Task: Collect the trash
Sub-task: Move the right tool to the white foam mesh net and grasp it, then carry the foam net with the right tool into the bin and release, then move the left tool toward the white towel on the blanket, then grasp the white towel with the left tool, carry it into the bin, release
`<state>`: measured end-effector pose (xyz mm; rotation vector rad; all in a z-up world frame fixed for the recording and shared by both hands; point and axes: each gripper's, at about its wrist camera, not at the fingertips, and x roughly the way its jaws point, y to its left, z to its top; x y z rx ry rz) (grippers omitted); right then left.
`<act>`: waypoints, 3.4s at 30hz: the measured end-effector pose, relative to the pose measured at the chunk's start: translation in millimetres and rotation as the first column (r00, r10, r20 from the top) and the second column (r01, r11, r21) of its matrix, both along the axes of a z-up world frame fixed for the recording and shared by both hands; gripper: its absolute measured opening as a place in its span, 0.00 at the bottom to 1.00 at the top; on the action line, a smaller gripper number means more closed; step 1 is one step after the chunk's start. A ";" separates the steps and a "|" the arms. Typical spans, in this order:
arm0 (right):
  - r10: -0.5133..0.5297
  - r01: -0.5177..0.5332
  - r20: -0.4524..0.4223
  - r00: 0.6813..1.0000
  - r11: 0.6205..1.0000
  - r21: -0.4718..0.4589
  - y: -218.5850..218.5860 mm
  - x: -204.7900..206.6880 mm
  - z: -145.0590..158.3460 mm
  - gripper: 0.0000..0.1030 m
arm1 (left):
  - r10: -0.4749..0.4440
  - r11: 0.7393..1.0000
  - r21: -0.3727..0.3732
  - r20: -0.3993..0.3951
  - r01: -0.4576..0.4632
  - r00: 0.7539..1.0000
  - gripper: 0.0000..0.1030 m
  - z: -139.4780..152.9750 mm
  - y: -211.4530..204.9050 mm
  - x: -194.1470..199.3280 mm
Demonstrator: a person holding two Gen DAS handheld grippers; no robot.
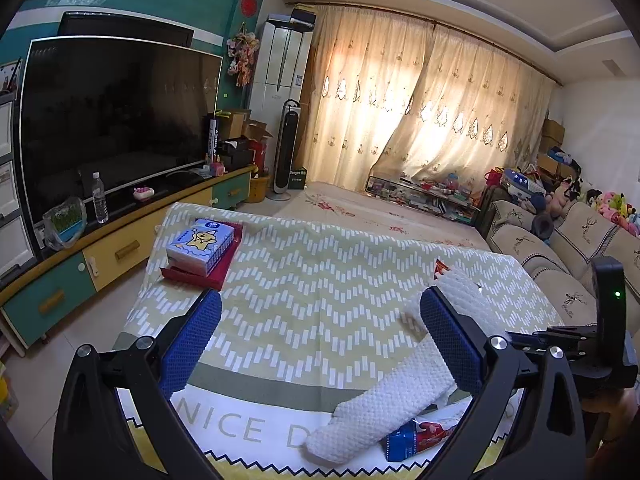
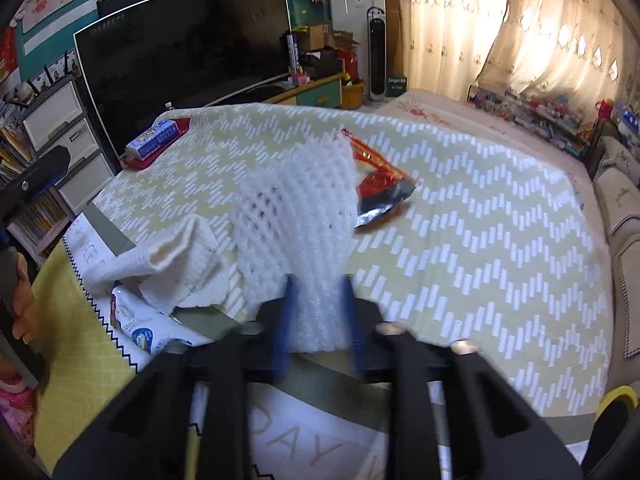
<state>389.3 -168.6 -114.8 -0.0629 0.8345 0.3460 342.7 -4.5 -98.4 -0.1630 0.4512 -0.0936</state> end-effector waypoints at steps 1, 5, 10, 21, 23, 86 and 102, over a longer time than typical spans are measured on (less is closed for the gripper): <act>0.001 -0.001 0.012 1.000 1.000 0.009 -2.3 -3.0 2.6 0.14 | 0.002 1.000 0.001 0.002 -0.002 1.000 0.95 0.4 -0.1 0.0; 0.000 -0.002 0.053 0.999 0.999 0.046 -11.3 -12.7 16.0 0.14 | 0.006 1.000 -0.008 0.008 -0.006 1.000 0.95 0.3 0.6 -0.1; -0.043 0.032 0.123 0.992 0.995 0.091 -30.4 -24.3 39.5 0.14 | -0.008 1.000 -0.007 -0.003 0.008 1.000 0.95 -0.4 -1.8 0.0; -0.462 0.472 0.329 0.824 0.880 0.053 -140.2 -117.6 81.2 0.14 | -0.029 1.000 0.009 -0.015 0.029 0.999 0.95 -2.7 -11.0 0.8; -0.541 0.567 0.328 0.774 0.823 0.019 -165.2 -134.8 73.5 0.15 | -0.032 0.999 0.013 -0.019 0.032 0.999 0.95 -3.1 -13.1 1.2; -0.504 0.488 0.326 0.800 0.862 0.135 -130.9 -153.3 38.0 0.72 | -0.382 0.896 0.101 -0.321 0.433 0.867 0.05 -42.6 -78.1 26.8; -0.521 0.506 0.329 0.788 0.852 0.136 -132.9 -154.4 38.3 0.72 | -0.264 0.953 0.140 -0.050 0.268 0.963 0.04 24.3 -55.4 -8.9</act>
